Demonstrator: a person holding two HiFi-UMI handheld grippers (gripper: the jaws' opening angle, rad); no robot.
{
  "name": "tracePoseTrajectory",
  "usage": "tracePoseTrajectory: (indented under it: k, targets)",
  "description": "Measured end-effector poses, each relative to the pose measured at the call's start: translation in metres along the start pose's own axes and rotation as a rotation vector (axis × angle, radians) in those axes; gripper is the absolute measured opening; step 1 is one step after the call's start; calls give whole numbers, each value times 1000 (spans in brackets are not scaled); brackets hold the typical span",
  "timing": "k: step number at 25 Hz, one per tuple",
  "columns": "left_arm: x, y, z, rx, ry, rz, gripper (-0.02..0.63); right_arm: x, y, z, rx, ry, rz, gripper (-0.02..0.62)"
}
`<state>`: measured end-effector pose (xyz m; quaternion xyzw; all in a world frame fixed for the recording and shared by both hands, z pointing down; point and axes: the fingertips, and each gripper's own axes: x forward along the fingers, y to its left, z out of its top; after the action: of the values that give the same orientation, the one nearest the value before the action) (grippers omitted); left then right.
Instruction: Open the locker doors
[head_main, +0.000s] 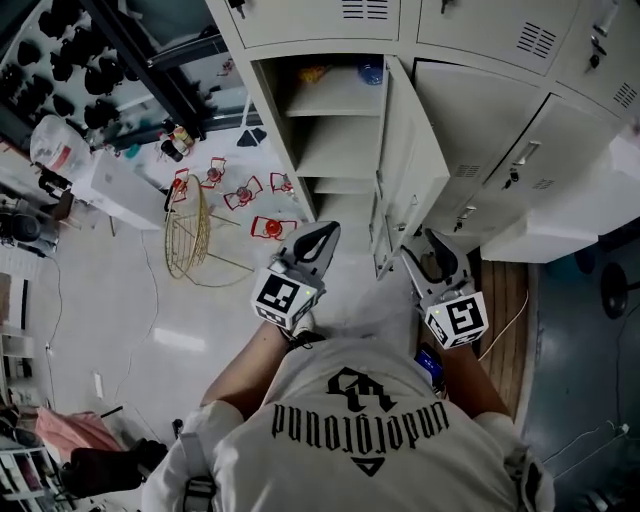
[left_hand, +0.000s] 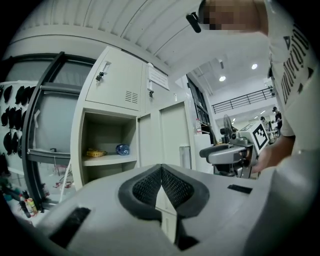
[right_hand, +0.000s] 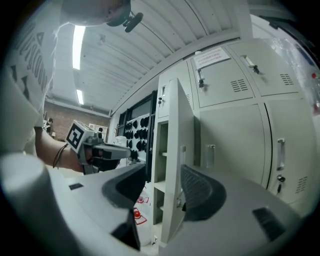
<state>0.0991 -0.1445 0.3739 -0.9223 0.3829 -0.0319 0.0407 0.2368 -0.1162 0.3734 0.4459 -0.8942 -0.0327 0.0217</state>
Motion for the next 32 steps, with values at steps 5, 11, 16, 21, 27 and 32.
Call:
tracePoseTrajectory:
  k: [5, 11, 16, 21, 27, 32]
  targets:
    - [-15, 19, 0, 28, 9, 11, 8, -6, 22, 31, 27, -42, 8, 244]
    - [-34, 58, 18, 56, -23, -11, 8, 16, 58, 72, 9, -94, 11, 244]
    - [-55, 96, 41, 87, -59, -66, 8, 55, 102, 100, -4, -126, 20, 244]
    - [-79, 140, 82, 130, -122, -111, 8, 105, 136, 131, -40, -161, -1, 241]
    - [-106, 193, 105, 171, -163, -166, 8, 163, 171, 167, -111, -194, -40, 236]
    - [-126, 226, 125, 203, -200, -194, 8, 195, 194, 185, -131, -208, -76, 235]
